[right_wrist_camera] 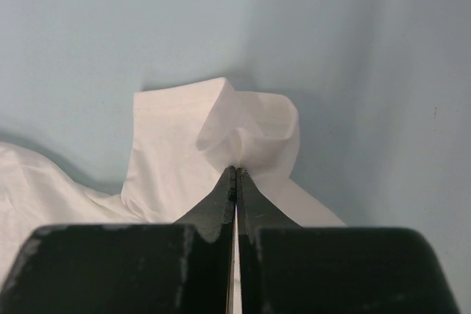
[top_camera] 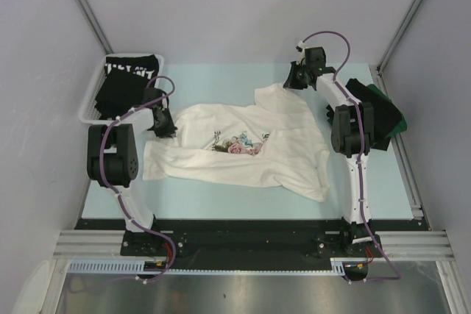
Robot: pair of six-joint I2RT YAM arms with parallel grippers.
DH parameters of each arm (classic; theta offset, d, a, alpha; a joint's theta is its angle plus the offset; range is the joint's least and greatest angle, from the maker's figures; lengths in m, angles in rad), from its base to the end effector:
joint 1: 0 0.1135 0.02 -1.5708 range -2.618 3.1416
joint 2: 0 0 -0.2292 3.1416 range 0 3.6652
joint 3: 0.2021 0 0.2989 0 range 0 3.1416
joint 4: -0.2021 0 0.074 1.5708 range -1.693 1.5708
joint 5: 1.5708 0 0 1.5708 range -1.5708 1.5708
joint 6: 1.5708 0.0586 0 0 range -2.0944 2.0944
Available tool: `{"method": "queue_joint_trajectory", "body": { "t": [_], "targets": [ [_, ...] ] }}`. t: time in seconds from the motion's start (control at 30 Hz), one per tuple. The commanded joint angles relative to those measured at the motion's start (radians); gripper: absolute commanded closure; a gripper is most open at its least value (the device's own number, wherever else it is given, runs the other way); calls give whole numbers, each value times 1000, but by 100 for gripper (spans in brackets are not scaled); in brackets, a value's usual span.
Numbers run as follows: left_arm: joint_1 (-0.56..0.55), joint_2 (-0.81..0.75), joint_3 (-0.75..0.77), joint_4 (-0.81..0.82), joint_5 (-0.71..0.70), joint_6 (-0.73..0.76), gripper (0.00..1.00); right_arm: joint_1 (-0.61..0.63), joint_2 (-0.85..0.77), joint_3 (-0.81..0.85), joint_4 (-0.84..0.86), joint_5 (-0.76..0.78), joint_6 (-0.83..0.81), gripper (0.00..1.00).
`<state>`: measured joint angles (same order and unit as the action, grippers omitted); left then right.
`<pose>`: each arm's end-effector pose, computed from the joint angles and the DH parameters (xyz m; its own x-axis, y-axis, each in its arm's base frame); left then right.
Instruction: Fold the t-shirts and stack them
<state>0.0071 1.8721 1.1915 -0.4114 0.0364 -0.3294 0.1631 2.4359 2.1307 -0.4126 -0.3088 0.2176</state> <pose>0.4144 0.0008 0.0771 -0.8429 -0.3292 -0.4255 -0.2779 0.9437 -0.1796 0.5788 0.1133 0.1460 -0.7159 0.0906 -0.6923 -0.2315 0.9047 0.3578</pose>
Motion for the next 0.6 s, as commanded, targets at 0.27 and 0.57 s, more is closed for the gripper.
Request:
{"method": "queue_joint_trajectory", "body": {
  "t": [0.27,0.57],
  "targets": [
    [-24,16,66,-26,33,16,84,-4,-49,9,31,-29,23,100],
    [-25,2,85,-46,33,15,94,-5,-54,6,35,-33,23,100]
  ]
}}
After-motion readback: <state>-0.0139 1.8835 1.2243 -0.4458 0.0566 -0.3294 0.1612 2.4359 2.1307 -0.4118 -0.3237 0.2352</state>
